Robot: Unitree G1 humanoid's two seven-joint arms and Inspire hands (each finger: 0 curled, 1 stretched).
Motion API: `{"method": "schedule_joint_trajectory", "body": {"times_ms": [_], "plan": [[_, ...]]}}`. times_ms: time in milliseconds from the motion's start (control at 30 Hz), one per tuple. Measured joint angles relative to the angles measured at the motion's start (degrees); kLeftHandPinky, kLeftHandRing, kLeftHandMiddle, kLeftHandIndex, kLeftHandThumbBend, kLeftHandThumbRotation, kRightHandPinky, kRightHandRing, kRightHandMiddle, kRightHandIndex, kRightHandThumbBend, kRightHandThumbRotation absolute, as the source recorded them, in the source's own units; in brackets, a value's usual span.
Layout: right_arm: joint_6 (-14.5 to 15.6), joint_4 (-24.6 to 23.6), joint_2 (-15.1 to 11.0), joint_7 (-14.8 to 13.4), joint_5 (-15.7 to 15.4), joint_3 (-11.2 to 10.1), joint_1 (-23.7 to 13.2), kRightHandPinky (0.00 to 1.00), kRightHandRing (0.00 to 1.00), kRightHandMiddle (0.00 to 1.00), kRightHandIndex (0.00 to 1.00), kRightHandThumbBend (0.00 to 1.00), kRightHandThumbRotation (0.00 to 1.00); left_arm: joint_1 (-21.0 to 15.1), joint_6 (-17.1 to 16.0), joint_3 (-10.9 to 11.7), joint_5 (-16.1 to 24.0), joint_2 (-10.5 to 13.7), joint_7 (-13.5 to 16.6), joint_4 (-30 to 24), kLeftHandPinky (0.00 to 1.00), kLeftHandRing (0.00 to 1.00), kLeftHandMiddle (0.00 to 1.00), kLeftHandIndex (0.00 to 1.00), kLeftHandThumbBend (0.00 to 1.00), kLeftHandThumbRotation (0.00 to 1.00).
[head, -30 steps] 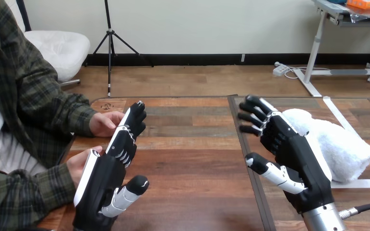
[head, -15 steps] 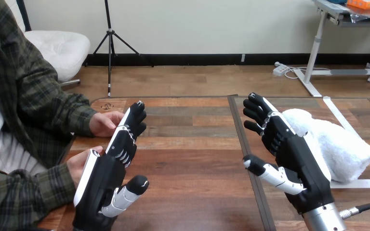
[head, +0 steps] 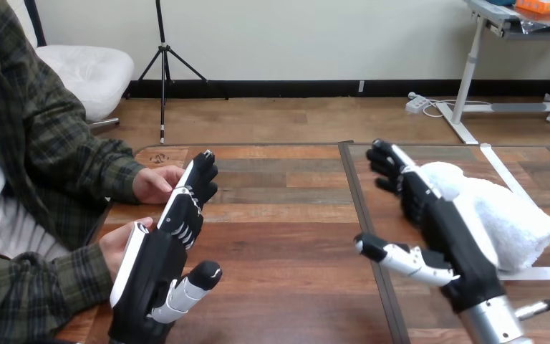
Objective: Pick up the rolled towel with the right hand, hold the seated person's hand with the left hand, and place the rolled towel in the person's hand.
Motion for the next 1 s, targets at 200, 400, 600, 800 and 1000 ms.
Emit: {"method": "schedule_joint_trajectory", "body": {"times_ms": [200, 400, 600, 800, 1000], "plan": [[2.1, -2.4, -1.3, -4.4, -4.2, -0.5, 0.0, 0.89, 0.92, 0.93, 0.93, 1.0, 0.57, 0.0, 0.0, 0.0, 0.6, -0.1, 0.4, 0.0, 0.95, 0.97, 0.99, 0.96, 1.0, 0.84], [8.7, -7.3, -2.8, -8.1, -8.0, -1.3, -0.1, 0.89, 0.93, 0.92, 0.93, 1.0, 0.56, 0.0, 0.0, -0.1, 0.8, -0.2, 0.6, 0.0, 0.96, 0.98, 0.99, 0.96, 1.0, 0.84], [16.1, -12.2, -4.3, -9.9, -10.7, -2.2, -0.5, 0.92, 0.96, 0.94, 0.94, 1.0, 0.51, 0.0, 0.0, -0.2, 0.7, -0.3, 0.6, 0.0, 0.96, 0.98, 0.98, 0.96, 1.0, 0.83], [23.8, -16.8, -5.8, -10.5, -13.3, -2.7, -1.3, 0.96, 0.98, 0.95, 0.95, 1.0, 0.47, 0.0, 0.0, -0.2, 0.7, -0.4, 0.6, 0.0, 0.96, 0.97, 0.98, 0.96, 1.0, 0.83], [30.8, -20.3, -7.5, -10.5, -16.3, -2.8, -2.8, 0.91, 0.94, 0.92, 0.95, 1.0, 0.48, 0.0, 0.0, -0.2, 0.7, -0.6, 0.6, 0.0, 0.96, 0.97, 0.98, 0.95, 1.0, 0.83]]}}
